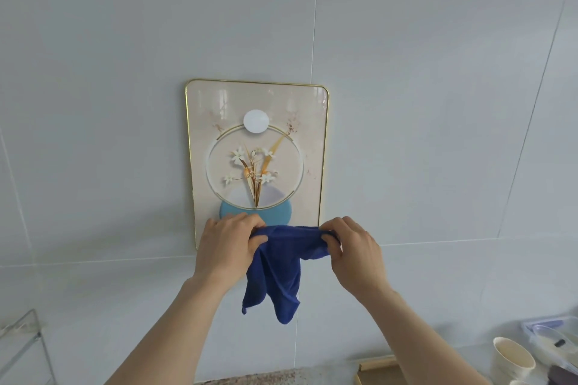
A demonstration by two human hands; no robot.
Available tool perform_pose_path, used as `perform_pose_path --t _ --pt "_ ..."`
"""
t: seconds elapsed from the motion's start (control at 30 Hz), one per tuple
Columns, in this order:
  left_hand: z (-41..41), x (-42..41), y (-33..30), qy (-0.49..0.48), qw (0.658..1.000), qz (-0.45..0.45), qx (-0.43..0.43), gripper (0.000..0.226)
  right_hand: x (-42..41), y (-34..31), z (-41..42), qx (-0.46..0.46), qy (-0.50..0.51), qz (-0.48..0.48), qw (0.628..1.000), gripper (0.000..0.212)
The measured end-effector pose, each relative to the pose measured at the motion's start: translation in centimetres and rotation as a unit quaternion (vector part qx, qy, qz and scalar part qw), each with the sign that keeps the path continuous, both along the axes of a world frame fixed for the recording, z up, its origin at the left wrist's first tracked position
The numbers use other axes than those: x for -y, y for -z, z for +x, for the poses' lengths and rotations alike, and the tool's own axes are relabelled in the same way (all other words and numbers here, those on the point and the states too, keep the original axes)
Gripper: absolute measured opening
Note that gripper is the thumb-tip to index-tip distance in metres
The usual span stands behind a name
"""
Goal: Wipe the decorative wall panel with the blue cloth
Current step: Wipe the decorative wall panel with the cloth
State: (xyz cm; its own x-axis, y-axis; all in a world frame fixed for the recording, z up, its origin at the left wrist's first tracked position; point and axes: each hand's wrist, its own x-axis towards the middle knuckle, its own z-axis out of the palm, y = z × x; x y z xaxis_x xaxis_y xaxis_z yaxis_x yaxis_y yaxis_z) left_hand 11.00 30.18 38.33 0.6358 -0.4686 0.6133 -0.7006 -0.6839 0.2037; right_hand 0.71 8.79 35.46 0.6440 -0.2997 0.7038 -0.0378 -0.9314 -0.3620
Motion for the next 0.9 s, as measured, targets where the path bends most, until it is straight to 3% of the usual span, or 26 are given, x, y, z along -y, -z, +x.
perform_pose_path --t 0.1,0.2,0.3,0.37,0.43,0.47,0.5,0.6,0.7,0.77,0.83,0.9 --pt "0.2 0.8 -1.1 0.066 0.993 -0.090 -0.042 0.015 -0.5 -1.5 0.3 0.058 -0.050 0.212 0.974 0.022" --pt "-0.3 2.3 -2.1 0.127 0.972 -0.178 -0.092 0.009 -1.5 -2.8 0.6 0.112 -0.089 0.415 0.898 0.023" --pt "-1.1 4.1 -2.7 0.179 0.935 -0.276 -0.132 0.007 -2.6 -3.0 0.7 0.075 -0.156 0.535 0.827 0.031" --pt "-1.4 5.4 -2.6 0.179 0.925 -0.306 -0.139 0.006 -3.4 -2.8 0.6 0.019 -0.204 0.623 0.755 0.046" --pt "-1.6 6.5 -2.0 0.165 0.930 -0.299 -0.139 0.003 -3.6 -2.7 0.6 -0.011 -0.287 0.704 0.650 0.066" --pt "-1.5 6.9 -1.6 0.156 0.937 -0.281 -0.135 0.003 -3.6 -2.6 0.6 -0.021 -0.320 0.721 0.615 0.071" --pt "-1.2 7.2 -1.1 0.147 0.946 -0.259 -0.129 0.001 -3.4 -2.6 0.5 -0.023 -0.335 0.722 0.605 0.070" --pt "0.2 7.4 0.3 0.132 0.959 -0.222 -0.119 0.008 -1.8 -2.8 1.1 -0.036 -0.295 0.679 0.671 0.047" --pt "1.8 7.3 0.9 0.125 0.957 -0.243 -0.097 0.039 0.2 -3.6 2.3 -0.003 -0.194 0.599 0.777 0.029" --pt "2.9 7.4 0.6 0.089 0.967 -0.236 -0.039 0.052 1.0 -4.8 3.4 0.034 -0.140 0.535 0.832 0.023" --pt "4.2 7.8 -0.1 0.058 0.977 -0.200 0.053 0.057 1.3 -6.3 4.9 0.075 -0.145 0.479 0.862 0.025" --pt "5.6 8.6 -0.8 0.034 0.983 -0.141 0.117 0.064 1.7 -7.2 6.9 0.140 -0.149 0.357 0.911 0.039"
